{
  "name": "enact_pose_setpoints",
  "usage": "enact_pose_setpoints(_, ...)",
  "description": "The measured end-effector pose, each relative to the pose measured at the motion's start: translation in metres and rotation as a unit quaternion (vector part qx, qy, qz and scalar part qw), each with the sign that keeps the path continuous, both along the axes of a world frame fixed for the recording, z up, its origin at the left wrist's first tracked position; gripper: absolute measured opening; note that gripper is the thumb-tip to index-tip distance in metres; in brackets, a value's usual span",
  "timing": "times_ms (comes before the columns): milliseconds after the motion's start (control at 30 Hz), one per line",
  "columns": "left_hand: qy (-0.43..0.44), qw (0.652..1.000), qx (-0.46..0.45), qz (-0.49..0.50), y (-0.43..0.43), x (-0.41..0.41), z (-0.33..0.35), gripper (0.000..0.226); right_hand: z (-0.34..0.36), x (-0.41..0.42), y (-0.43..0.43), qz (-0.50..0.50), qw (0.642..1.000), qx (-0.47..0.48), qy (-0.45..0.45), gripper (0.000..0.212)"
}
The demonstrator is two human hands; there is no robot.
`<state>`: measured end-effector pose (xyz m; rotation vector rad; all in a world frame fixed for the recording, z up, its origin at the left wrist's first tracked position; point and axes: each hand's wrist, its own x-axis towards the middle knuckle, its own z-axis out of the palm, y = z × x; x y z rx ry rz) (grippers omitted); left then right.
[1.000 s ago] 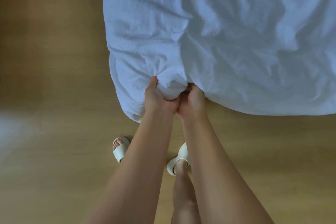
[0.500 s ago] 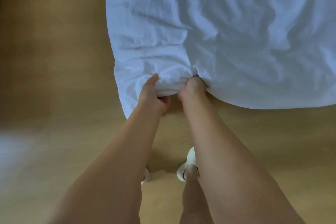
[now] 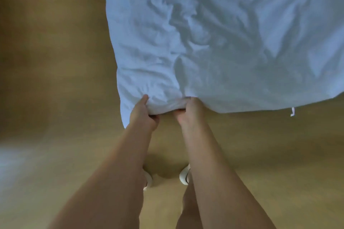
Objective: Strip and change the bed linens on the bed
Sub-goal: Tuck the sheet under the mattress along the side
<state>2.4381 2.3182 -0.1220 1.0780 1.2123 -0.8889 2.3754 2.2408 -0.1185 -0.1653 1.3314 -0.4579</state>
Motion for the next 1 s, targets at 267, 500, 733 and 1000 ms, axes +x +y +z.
enact_pose_setpoints(267, 0.021, 0.983, 0.07, -0.167, 0.016, -0.016, -0.011, 0.039, -0.011, -0.05, -0.02, -0.101, 0.989, -0.023, -0.109, 0.019)
enact_pose_setpoints(500, -0.491, 0.594, 0.216, -0.6, -0.053, -0.044, -0.01, 0.103, -0.035, -0.069, -0.104, -0.061, 0.994, -0.074, 0.047, 0.045)
enact_pose_setpoints(733, -0.278, 0.257, 0.222, -0.899, -0.101, -0.076, -0.074, 0.092, -0.104, -0.144, -0.055, 0.085, 0.971, 0.117, 0.191, 0.033)
enact_pose_setpoints(1000, -0.422, 0.366, 0.264, -0.786, -0.17, -0.092, -0.061, 0.048, -0.09, -0.174, -0.201, 0.18, 0.92, -0.214, 0.276, 0.049)
